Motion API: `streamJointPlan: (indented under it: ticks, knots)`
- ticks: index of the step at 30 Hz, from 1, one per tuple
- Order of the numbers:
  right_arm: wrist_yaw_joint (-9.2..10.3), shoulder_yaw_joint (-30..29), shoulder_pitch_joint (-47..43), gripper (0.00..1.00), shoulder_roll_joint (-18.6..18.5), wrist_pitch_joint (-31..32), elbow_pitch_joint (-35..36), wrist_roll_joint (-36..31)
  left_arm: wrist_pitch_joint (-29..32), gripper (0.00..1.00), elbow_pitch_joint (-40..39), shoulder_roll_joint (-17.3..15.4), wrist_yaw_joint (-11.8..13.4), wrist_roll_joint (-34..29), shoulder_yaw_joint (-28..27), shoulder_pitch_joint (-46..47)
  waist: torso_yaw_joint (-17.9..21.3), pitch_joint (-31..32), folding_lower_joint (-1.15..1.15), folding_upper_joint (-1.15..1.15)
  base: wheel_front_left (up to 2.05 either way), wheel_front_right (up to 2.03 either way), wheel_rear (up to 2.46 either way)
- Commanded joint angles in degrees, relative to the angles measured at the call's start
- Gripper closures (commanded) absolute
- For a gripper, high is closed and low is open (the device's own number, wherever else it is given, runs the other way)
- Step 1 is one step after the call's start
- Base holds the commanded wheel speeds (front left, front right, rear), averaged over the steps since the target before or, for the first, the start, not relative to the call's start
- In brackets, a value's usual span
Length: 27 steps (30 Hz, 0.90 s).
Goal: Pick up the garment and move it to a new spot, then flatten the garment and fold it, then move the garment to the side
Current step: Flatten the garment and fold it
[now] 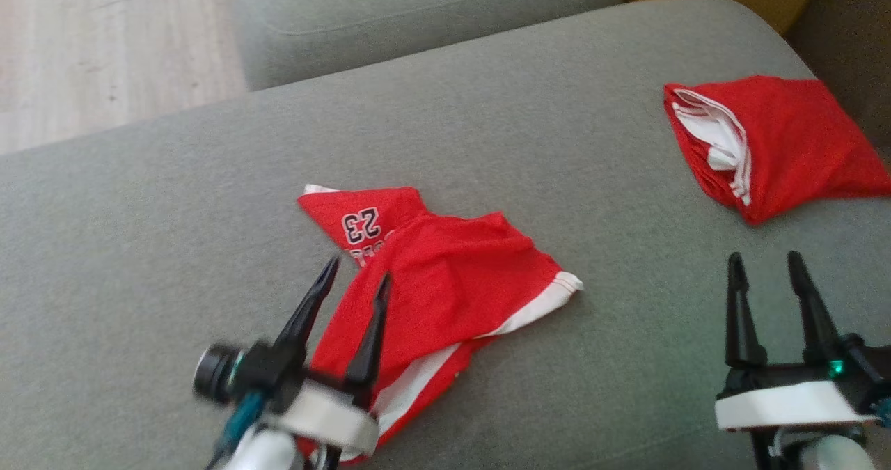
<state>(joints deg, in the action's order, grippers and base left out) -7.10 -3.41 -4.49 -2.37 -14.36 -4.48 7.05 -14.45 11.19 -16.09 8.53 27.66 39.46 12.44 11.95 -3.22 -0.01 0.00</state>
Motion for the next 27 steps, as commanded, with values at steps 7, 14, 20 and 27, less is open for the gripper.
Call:
streamJointPlan:
  ticks: [7,14,20,27]
  knots:
    - [-0.39,-1.1,-1.2,0.0,-0.5,-0.6,2.2,-0.4,-0.5,0.0,-8.8,-0.7,0.3,-4.0,-10.8,-12.1,-4.8,1.3,0.01,0.0,0.0,0.0,0.0]
    - [-0.39,-1.4,-2.2,0.0,-0.5,-0.6,-0.1,-1.1,-0.5,0.0,-8.9,3.2,-3.4,-7.7,-20.3,-19.9,-9.4,2.4,0.01,0.0,0.0,0.0,0.0]
    - [-0.39,0.0,-1.8,0.0,-0.5,-0.6,-4.9,-1.1,-0.5,0.0,-4.5,5.2,-7.9,-10.8,-24.8,-22.8,-11.4,3.1,0.01,0.0,0.0,0.0,0.0]
    - [-0.39,0.1,-0.9,0.0,-0.5,-0.6,-6.6,-0.7,-0.5,0.0,-2.9,8.4,-11.7,-13.6,-28.9,-22.9,-12.5,3.5,0.01,0.0,0.0,0.0,0.0]
